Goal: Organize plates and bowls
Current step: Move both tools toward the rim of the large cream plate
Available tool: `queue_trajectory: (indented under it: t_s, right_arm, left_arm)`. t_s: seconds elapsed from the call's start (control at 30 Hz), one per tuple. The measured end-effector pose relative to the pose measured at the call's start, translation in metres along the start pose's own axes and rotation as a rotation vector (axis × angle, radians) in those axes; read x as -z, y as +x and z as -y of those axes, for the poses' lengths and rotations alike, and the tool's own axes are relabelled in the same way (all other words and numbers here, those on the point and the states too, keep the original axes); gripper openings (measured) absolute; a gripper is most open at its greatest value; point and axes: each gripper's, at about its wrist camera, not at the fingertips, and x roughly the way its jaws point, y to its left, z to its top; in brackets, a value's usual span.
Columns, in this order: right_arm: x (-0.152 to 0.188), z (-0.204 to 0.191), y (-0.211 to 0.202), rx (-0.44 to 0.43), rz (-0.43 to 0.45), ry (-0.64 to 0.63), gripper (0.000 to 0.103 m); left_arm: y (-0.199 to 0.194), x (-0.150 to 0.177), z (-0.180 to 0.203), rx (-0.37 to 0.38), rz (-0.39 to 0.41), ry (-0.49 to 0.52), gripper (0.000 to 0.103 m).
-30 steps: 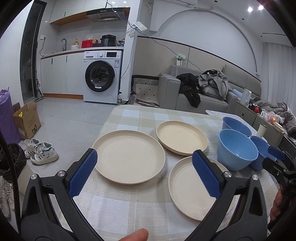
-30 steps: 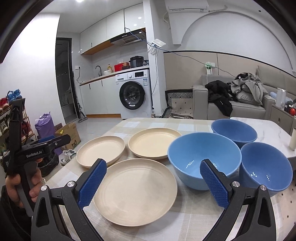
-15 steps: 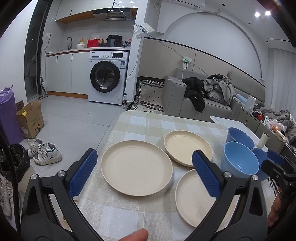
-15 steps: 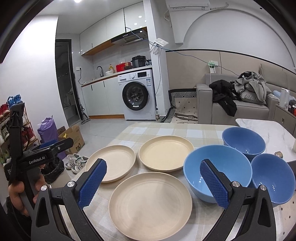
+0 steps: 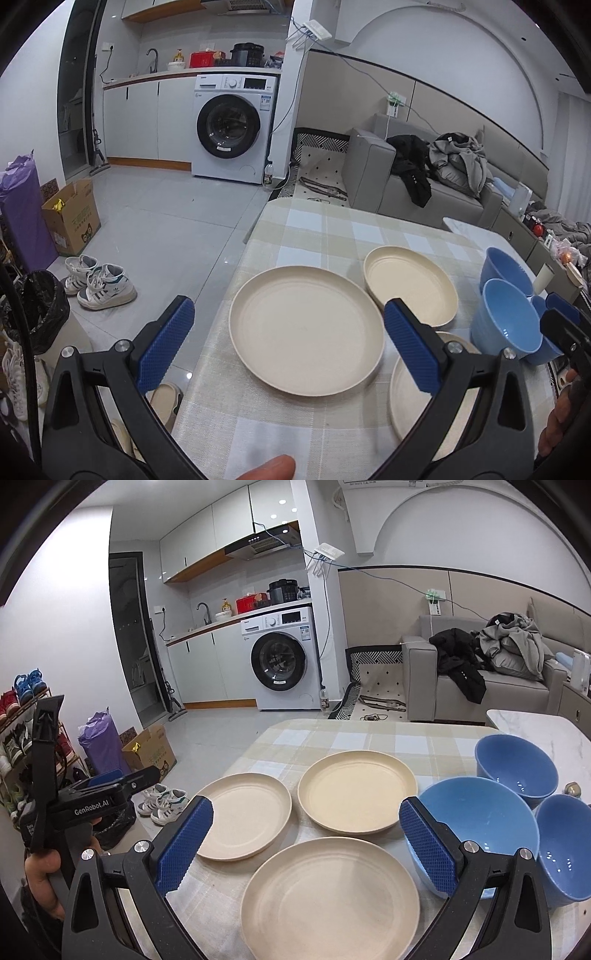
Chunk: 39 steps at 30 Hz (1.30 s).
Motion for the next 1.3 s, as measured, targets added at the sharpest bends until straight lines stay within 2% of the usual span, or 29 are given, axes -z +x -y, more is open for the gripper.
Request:
queue_trajectory:
  t_s: [0.3,0.4,0.5,0.63,0.87,1.17,1.3]
  right_arm:
    - [0.002,-0.009,0.038,-0.011,-0.066,0.003,0.103]
    - [0.004,-0.009,0.053,-0.008,-0.088,0.009,0.103]
    - [0.006,-0.010,0.066,-0.006,-0.105,0.010,0.103]
    - [0.009,-0.009,0.080,-0.004,-0.130,-0.001,0.103]
    - [0.010,-0.010,0.105,-0.013,-0.165,-0.003,0.103]
    - [0.016,-0.018,0.141,-0.024,-0.219,-0.016,0.103]
    - [0.020,-0.019,0.160,-0.026,-0.247,-0.015,0.103]
  left_arm:
    - [0.054,0.009,-0.007,-0.018,-0.053,-0.003,0.102]
    - [0.071,0.012,-0.008,0.000,-0.079,-0.012,0.102]
    - [0.084,0.014,-0.011,0.011,-0.089,-0.030,0.102]
    - [0.096,0.019,-0.011,-0.024,-0.089,-0.018,0.102]
    - [0.114,0.025,-0.017,-0.041,-0.095,-0.032,0.102]
    - [0.149,0.036,-0.021,-0.087,-0.184,-0.004,0.102]
    - [0.165,0.042,-0.025,-0.084,-0.222,-0.006,0.102]
